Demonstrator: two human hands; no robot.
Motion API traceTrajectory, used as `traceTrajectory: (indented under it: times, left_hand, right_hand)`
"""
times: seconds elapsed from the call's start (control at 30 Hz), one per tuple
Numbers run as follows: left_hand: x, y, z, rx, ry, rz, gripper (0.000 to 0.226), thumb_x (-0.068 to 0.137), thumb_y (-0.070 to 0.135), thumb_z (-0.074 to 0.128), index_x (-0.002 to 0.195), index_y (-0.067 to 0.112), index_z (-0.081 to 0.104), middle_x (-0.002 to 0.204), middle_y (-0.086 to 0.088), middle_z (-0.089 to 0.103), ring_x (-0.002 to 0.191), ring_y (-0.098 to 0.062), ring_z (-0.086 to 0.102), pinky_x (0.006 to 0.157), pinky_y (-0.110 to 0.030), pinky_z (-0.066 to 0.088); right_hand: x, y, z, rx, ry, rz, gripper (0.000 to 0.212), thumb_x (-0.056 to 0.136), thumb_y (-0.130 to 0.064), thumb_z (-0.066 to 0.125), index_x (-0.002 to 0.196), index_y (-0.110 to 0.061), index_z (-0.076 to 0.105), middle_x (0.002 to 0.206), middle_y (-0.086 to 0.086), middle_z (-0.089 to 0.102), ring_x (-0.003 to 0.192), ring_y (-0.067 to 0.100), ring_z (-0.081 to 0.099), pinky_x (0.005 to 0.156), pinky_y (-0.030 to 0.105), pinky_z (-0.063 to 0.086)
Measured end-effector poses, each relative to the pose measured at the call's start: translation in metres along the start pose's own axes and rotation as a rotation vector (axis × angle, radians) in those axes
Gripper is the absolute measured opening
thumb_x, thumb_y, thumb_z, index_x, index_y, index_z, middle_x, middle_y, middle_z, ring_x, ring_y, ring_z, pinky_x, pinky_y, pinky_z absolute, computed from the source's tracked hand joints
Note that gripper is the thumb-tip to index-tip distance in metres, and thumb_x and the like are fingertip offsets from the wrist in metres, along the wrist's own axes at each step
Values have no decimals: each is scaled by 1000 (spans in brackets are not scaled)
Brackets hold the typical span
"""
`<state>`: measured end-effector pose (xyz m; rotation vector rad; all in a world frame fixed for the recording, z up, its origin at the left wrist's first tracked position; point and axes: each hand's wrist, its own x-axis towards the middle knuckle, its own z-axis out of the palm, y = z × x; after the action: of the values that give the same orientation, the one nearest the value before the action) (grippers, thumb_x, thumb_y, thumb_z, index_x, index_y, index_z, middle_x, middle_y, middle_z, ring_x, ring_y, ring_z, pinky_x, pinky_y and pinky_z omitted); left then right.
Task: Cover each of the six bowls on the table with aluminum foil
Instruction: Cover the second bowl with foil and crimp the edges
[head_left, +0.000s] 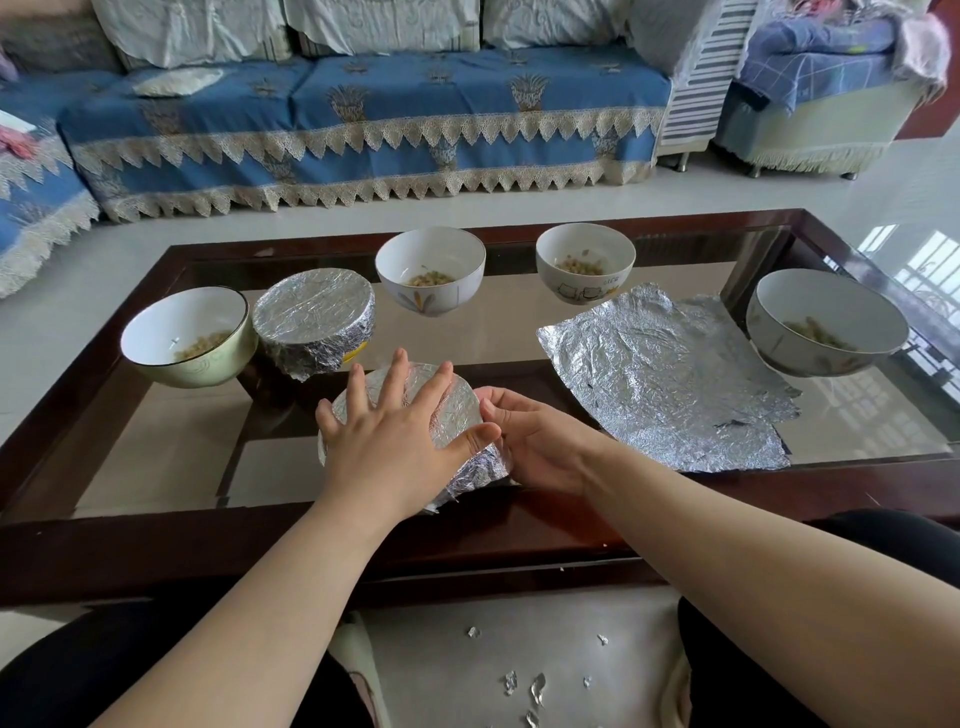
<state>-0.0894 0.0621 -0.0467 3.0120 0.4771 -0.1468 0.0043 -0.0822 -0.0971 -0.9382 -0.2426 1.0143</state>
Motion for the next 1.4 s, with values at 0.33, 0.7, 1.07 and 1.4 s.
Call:
traceTrajectory:
  times: [0.33,0.7,1.07,1.4]
  left_hand:
    - [0,0,1,10,6,9,98,64,92,-1,153,52,-4,167,4,-11,151,-37,-9,116,-63,8]
    - [0,0,0,3,-8,-1,100,62,94,-4,153,52,-5,167,3,-12,151,-37,-12,116,-64,8]
    - [1,1,0,11,-4,-10,99,63,93,-3,153,51,-5,167,3,-10,151,-38,-10,115,-64,9]
    - [2,1,2,4,14,-16,99,64,93,-1,153,51,-3,167,3,-8,151,-38,-7,115,-64,11]
  right_hand:
    - [1,10,11,125,169,-126,10,92,-5,54,93,2,61,83,9,71,75,14,69,75,22,56]
    - [-1,17,29,-61,384,-179,32,98,-23,52,75,-4,62,65,7,67,55,14,62,56,23,53]
    - [13,16,28,-490,542,-130,18,97,-24,53,83,-14,57,74,5,54,66,19,48,57,29,40]
    - [14,14,26,-754,629,-275,9,91,-12,60,97,-11,66,79,-6,66,68,4,58,62,11,47]
